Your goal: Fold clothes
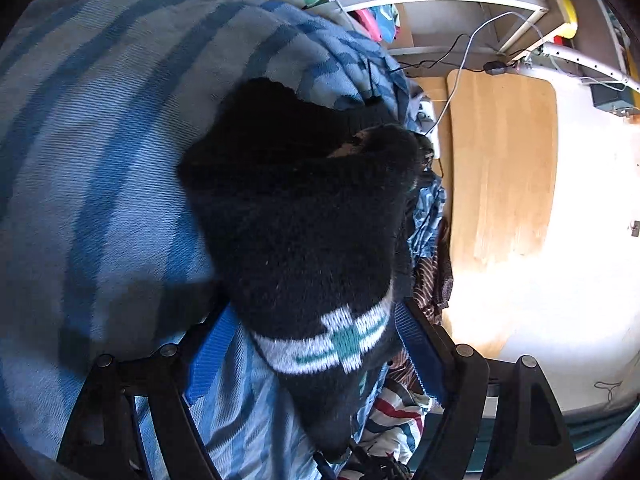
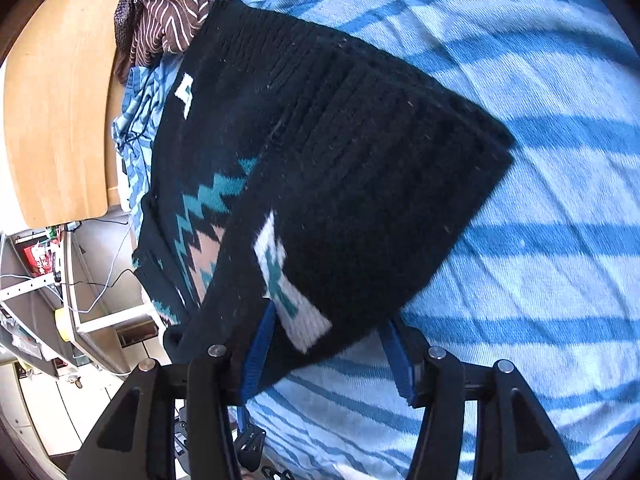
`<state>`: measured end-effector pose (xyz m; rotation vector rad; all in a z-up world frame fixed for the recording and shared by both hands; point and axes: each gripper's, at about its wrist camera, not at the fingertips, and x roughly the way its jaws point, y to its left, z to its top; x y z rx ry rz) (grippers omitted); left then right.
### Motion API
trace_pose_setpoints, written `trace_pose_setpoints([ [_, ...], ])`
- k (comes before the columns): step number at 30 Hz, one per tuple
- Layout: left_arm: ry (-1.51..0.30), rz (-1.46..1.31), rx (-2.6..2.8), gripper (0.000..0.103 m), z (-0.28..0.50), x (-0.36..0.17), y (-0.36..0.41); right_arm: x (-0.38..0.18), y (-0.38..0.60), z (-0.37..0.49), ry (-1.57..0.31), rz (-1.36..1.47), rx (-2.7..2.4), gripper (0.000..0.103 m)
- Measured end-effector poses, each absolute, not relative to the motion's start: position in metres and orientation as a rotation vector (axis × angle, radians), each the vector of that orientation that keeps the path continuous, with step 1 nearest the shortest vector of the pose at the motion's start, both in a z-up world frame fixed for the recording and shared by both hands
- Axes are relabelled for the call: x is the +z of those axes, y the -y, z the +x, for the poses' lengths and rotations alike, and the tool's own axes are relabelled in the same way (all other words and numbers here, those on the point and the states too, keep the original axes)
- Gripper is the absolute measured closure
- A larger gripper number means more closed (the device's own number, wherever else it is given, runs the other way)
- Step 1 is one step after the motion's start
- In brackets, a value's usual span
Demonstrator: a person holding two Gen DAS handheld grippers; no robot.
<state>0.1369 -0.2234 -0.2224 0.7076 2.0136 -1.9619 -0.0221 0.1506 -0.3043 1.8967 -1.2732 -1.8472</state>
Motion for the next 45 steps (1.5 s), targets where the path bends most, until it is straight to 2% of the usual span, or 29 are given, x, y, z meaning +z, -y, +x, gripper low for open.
trace_pose_setpoints([
  [4,-1.954,0.784,-1.979,0.023,0.125,-0.221,0.223,-0.310,-0.146,-0.028,1.273,1.902,-1.841,0.042],
  [8,-1.978,0.851,-1.954,0.023,0.135,-0.214,0.218,-0.303,-0.144,-0.025,1.217,1.934,-1.807,0.041],
  [16,-1.919,0.874,-2.141,0.024,0.149,-0.147,0.226,-0.261,-0.101,-0.024,1.038,1.811,-1.695,0.041],
  [20,-1.767,1.004,-2.070,0.024,0.119,-0.138,0.238,-0.247,-0.030,-0.051,0.811,1.738,-1.591,0.033],
  [25,-1.556,1.239,-1.891,0.024,0.087,-0.129,0.248,-0.232,0.073,-0.080,0.392,1.730,-1.665,0.032],
  [27,-1.475,1.297,-1.897,0.024,0.075,-0.124,0.248,-0.227,0.103,-0.081,0.277,1.696,-1.674,0.030],
  [30,-1.328,1.362,-1.945,0.023,0.066,-0.114,0.243,-0.228,0.133,-0.074,0.264,1.652,-1.591,0.030],
  [33,-1.205,1.391,-2.026,0.023,0.069,-0.103,0.236,-0.231,0.146,-0.054,0.224,1.628,-1.519,0.038],
  [35,-1.176,1.387,-2.047,0.023,0.078,-0.098,0.233,-0.230,0.145,-0.034,0.162,1.606,-1.469,0.041],
  [40,-1.209,1.362,-2.060,0.024,0.092,-0.087,0.226,-0.226,0.123,0.022,0.072,1.613,-1.246,0.041],
  [45,-1.121,1.462,-2.130,0.024,0.089,-0.080,0.201,-0.218,0.100,0.061,0.021,1.614,-1.078,0.041],
])
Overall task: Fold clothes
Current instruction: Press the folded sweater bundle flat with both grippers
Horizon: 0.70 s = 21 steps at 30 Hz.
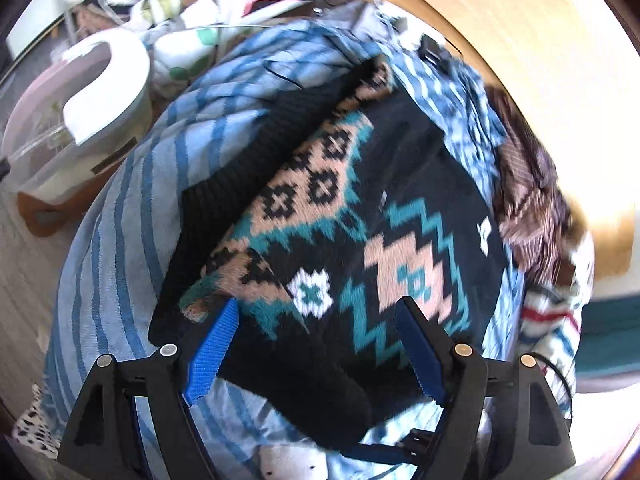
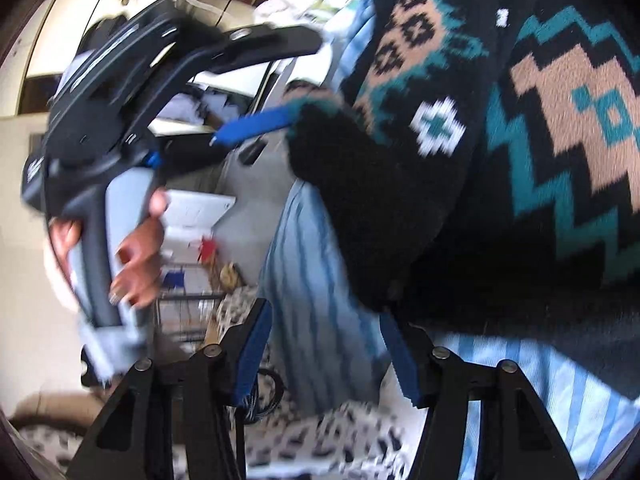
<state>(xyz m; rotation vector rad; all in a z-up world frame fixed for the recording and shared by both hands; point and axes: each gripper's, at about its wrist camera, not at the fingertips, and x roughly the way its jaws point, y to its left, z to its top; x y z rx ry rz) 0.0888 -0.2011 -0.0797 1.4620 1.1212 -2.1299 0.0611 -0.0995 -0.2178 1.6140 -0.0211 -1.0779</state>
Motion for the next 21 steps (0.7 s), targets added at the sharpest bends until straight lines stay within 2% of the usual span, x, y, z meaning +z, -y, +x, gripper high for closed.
trace_pose_setpoints([
  [3,-1.139,1.476,-2.190,0.024,0.099,-0.069,0.188,-0.209,0.087,0.067,0.027,1.602,-1.063,0.040],
  [5,-1.136,1.447,-2.239,0.024,0.106,-0.056,0.182,-0.203,0.079,0.068,0.024,1.592,-1.069,0.034],
  [9,-1.108,1.427,-2.333,0.023,0.110,-0.044,0.176,-0.194,0.065,0.068,0.032,1.577,-1.099,0.034],
  [11,-1.107,1.501,-2.248,0.023,0.108,-0.064,0.177,-0.191,0.063,0.058,0.062,1.570,-1.154,0.034],
  [16,-1.254,1.647,-2.022,0.023,0.125,-0.140,0.182,-0.180,0.049,0.023,0.109,1.569,-1.428,0.032],
  [21,-1.307,1.647,-1.913,0.024,0.142,-0.169,0.184,-0.190,0.030,-0.033,-0.002,1.646,-1.826,0.032],
])
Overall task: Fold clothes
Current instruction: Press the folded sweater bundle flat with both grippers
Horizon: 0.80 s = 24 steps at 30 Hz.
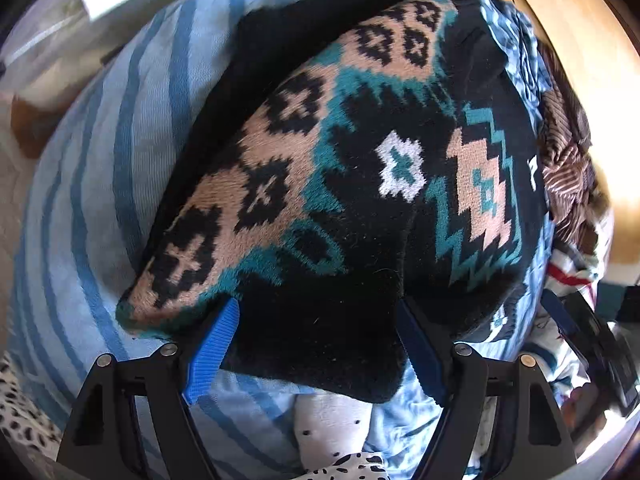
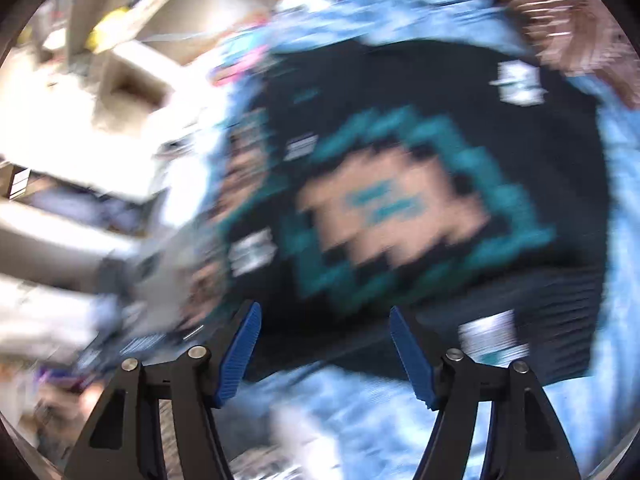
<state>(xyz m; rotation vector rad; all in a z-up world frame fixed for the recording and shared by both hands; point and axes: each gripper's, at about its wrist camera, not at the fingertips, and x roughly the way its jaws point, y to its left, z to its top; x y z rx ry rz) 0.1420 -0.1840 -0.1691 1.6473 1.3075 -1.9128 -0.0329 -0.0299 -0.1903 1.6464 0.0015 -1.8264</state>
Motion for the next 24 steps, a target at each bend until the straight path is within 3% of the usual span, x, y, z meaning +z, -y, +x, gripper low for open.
trace_pose_setpoints([
  [6,-1.196,1.697,-1.915,0.024,0.132,-0.163,0.180,-0.241,0.050,-0.084,-0.214,1.770,-1.855,0.034],
  [10,-1.077,1.754,-1.938,0.024,0.129,-0.162,0.173,-0.284,0.062,-0.083,-0.507,1.941,-1.846,0.040],
  [15,-1.074,1.735,-1.975,0.024,0.141,-0.158,0.172,-0.287,0.056,-0.021,-0.673,1.974,-1.702,0.034],
  [17,-1.210,1.641,-1.984,0.024,0.160,-0.154,0.178,-0.287,0.048,0.016,-0.719,1.995,-1.599,0.033],
  [20,-1.466,1.417,-1.959,0.024,0.197,-0.149,0.186,-0.287,0.029,0.052,-0.563,2.061,-1.479,0.034],
  [24,-1.571,1.247,-1.877,0.024,0.232,-0.154,0.181,-0.270,-0.003,0.045,-0.197,2.109,-1.546,0.035],
])
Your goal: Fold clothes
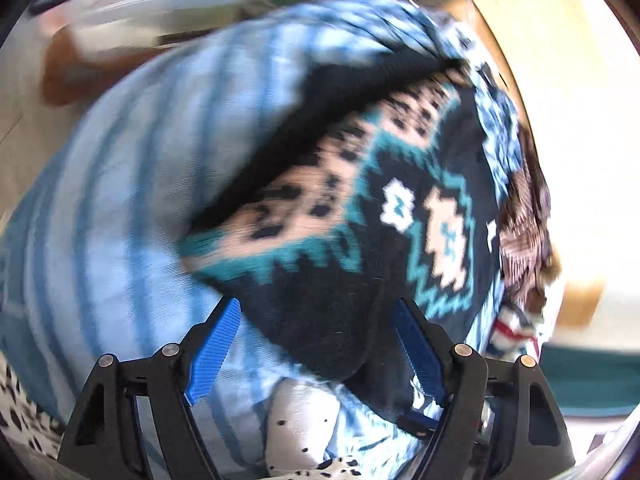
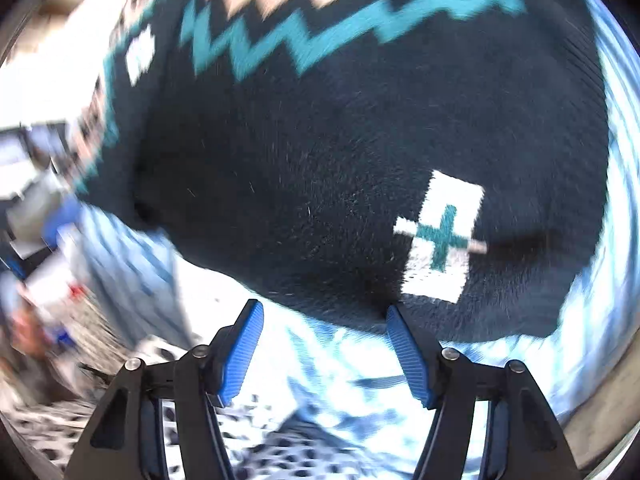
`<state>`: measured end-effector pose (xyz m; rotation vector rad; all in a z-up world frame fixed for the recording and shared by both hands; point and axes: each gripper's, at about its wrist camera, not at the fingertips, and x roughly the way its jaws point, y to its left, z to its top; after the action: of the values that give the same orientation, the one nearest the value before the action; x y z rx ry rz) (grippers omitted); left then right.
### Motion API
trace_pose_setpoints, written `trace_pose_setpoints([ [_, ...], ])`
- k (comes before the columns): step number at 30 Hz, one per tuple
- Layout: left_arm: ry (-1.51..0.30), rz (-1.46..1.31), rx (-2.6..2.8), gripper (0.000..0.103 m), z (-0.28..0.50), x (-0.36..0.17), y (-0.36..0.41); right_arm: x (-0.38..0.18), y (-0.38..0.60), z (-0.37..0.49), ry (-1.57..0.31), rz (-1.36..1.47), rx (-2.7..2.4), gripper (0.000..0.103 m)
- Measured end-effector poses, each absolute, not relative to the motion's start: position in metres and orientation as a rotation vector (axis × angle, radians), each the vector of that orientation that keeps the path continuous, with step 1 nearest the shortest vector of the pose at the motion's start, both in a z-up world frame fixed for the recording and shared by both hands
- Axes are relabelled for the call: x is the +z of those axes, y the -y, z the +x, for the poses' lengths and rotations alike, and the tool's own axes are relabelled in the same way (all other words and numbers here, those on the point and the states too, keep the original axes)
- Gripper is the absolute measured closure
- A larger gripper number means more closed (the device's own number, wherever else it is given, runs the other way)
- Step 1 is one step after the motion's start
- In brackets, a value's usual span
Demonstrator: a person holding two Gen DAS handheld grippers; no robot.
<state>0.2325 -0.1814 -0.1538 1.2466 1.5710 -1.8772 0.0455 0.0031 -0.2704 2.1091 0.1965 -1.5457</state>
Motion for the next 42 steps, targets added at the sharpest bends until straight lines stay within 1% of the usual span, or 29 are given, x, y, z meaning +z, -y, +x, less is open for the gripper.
trace_pose_setpoints([
  [1,-1.610,1.231,-1.865,0.024,0.237,-0.160,0.182,-0.265,-0.011,0.040,-0.115,2.107,-1.584,0.035],
  [3,-1.727,1.193,-1.858,0.024,0.241,-0.176,0.181,-0.257,-0.027,0.028,-0.029,2.096,-1.681,0.034],
  [4,-1.788,1.173,-1.862,0.024,0.241,-0.185,0.182,-0.255,-0.034,0.021,-0.007,2.099,-1.732,0.032],
  [6,-1.891,1.157,-1.847,0.024,0.236,-0.204,0.178,-0.257,-0.051,0.011,0.038,2.127,-1.799,0.031],
  [9,-1.953,1.148,-1.860,0.024,0.230,-0.220,0.173,-0.262,-0.074,0.004,0.167,2.162,-1.814,0.031],
  [12,-2.008,1.046,-1.892,0.024,0.232,-0.226,0.172,-0.267,-0.086,0.001,0.249,2.173,-1.790,0.031],
  [13,-2.028,1.017,-1.905,0.037,0.232,-0.226,0.173,-0.270,-0.088,0.001,0.256,2.186,-1.790,0.031],
  [14,-2.029,1.019,-1.910,0.064,0.231,-0.225,0.173,-0.273,-0.087,0.005,0.264,2.199,-1.787,0.031],
  [15,-2.016,1.057,-1.886,0.074,0.231,-0.221,0.175,-0.278,-0.083,0.016,0.276,2.207,-1.779,0.031],
  [17,-2.052,1.105,-1.845,0.080,0.232,-0.211,0.178,-0.279,-0.078,0.030,0.292,2.208,-1.765,0.031],
  [19,-2.077,1.114,-1.883,0.081,0.236,-0.190,0.184,-0.275,-0.077,0.032,0.289,2.202,-1.766,0.031],
  [20,-2.003,1.159,-1.918,0.081,0.236,-0.177,0.187,-0.274,-0.078,0.032,0.289,2.195,-1.776,0.031],
  [22,-1.801,1.276,-1.936,0.081,0.230,-0.168,0.188,-0.274,-0.083,0.030,0.286,2.199,-1.808,0.028],
  [23,-1.739,1.329,-1.919,0.081,0.226,-0.172,0.187,-0.276,-0.086,0.029,0.284,2.206,-1.825,0.028],
  [26,-1.572,1.505,-1.827,0.080,0.210,-0.204,0.174,-0.287,-0.100,0.027,0.280,2.265,-1.862,0.029],
  [27,-1.515,1.518,-1.839,0.077,0.208,-0.208,0.169,-0.291,-0.106,0.028,0.287,2.284,-1.870,0.029],
  [29,-1.413,1.534,-1.890,0.074,0.203,-0.200,0.162,-0.298,-0.118,0.031,0.302,2.322,-1.886,0.029],
  [30,-1.349,1.564,-1.901,0.071,0.200,-0.193,0.159,-0.302,-0.123,0.032,0.308,2.342,-1.893,0.029],
  [31,-1.295,1.605,-1.893,0.060,0.198,-0.187,0.157,-0.306,-0.129,0.034,0.314,2.368,-1.898,0.029],
  [32,-1.249,1.645,-1.878,0.046,0.196,-0.180,0.156,-0.309,-0.136,0.036,0.336,2.395,-1.900,0.029],
  [34,-1.217,1.630,-1.900,0.035,0.197,-0.159,0.157,-0.307,-0.145,0.037,0.422,2.402,-1.899,0.029],
  [35,-1.217,1.593,-1.935,0.035,0.199,-0.145,0.157,-0.305,-0.149,0.037,0.460,2.403,-1.904,0.031],
  [38,-1.259,1.505,-2.098,0.035,0.196,-0.103,0.152,-0.285,-0.153,0.033,0.492,2.347,-2.038,0.035],
  [39,-1.249,1.490,-2.187,0.035,0.191,-0.092,0.146,-0.278,-0.154,0.032,0.509,2.315,-2.095,0.036],
  [40,-1.221,1.488,-2.264,0.035,0.182,-0.085,0.138,-0.272,-0.155,0.030,0.533,2.284,-2.145,0.041],
  [41,-1.167,1.515,-2.317,0.050,0.171,-0.082,0.128,-0.267,-0.156,0.029,0.558,2.251,-2.197,0.049],
  [42,-1.123,1.566,-2.332,0.063,0.163,-0.086,0.120,-0.265,-0.157,0.028,0.570,2.233,-2.234,0.055],
])
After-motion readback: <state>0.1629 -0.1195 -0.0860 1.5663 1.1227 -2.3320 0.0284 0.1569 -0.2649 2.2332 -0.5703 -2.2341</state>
